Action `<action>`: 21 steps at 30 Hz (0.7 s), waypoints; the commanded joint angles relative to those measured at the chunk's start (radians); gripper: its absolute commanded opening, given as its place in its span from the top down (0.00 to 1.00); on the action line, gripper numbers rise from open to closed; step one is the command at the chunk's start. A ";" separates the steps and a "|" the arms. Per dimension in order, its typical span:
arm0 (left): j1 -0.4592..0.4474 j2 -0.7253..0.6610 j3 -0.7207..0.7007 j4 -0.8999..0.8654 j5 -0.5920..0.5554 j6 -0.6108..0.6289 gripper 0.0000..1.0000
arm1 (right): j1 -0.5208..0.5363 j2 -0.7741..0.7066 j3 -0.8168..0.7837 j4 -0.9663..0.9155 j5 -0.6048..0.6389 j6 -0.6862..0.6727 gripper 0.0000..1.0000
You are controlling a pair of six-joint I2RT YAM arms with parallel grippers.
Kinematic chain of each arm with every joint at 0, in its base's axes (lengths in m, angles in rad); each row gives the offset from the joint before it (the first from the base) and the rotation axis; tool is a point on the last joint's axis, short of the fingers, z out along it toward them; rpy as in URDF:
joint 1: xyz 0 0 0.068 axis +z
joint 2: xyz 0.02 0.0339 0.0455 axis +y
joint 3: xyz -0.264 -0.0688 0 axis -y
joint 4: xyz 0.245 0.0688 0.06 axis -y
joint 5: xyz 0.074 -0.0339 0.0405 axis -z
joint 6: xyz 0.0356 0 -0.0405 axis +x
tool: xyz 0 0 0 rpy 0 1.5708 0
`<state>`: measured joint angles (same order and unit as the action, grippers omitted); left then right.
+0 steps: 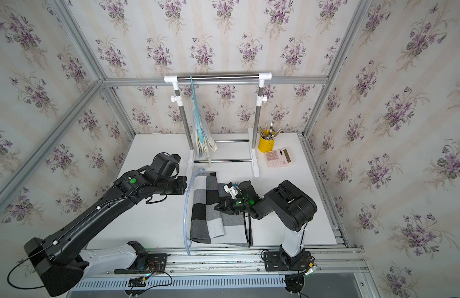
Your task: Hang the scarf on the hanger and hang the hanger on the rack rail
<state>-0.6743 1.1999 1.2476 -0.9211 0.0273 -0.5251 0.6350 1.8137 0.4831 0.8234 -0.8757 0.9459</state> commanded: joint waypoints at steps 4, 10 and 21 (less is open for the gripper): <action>0.001 0.004 0.119 -0.070 0.026 0.028 1.00 | 0.011 -0.072 -0.026 0.151 -0.057 0.071 1.00; 0.010 0.046 0.346 -0.256 -0.026 0.061 1.00 | 0.011 -0.247 -0.063 0.103 -0.012 0.106 1.00; 0.021 0.182 0.828 -0.510 -0.024 0.092 1.00 | 0.011 -0.464 -0.217 -0.139 0.162 0.042 1.00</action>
<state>-0.6563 1.3643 2.0129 -1.4029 0.0326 -0.4557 0.6468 1.3567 0.2970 0.7670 -0.7712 1.0073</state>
